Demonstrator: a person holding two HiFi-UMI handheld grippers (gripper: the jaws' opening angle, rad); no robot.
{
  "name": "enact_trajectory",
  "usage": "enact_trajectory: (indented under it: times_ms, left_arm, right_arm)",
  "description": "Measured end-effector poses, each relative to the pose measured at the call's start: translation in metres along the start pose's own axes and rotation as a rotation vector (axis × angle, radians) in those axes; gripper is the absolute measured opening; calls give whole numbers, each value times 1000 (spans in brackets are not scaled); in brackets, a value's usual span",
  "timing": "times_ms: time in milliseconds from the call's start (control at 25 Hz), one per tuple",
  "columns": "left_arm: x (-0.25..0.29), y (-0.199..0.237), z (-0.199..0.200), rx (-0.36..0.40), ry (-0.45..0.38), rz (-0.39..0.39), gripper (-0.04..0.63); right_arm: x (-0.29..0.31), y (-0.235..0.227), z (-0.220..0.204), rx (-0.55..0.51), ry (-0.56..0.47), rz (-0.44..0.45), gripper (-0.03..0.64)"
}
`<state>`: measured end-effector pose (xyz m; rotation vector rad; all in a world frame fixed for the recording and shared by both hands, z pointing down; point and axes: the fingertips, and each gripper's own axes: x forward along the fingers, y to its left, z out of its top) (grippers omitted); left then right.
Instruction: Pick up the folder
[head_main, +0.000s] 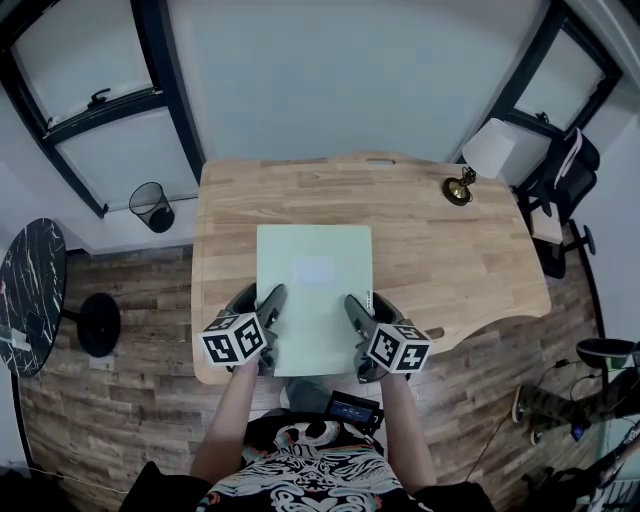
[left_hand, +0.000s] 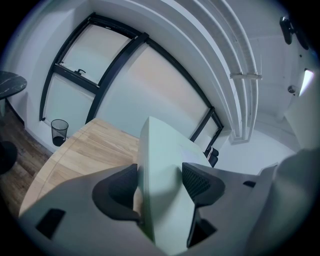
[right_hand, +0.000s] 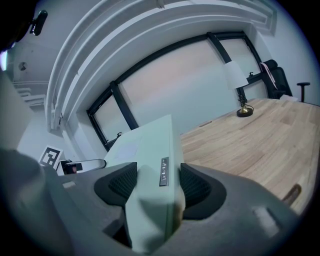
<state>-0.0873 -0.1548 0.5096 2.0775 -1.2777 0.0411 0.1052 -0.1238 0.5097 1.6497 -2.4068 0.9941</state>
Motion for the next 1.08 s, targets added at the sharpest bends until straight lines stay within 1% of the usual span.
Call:
enact_trajectory:
  times_ms: [600, 1080]
  left_arm:
    - [3, 7, -2, -10, 11, 5, 273]
    - [10, 6, 1, -14, 8, 1, 273]
  right_arm:
    - [6, -1, -4, 3, 13, -9, 264]
    - [11, -4, 2, -8, 15, -16, 264]
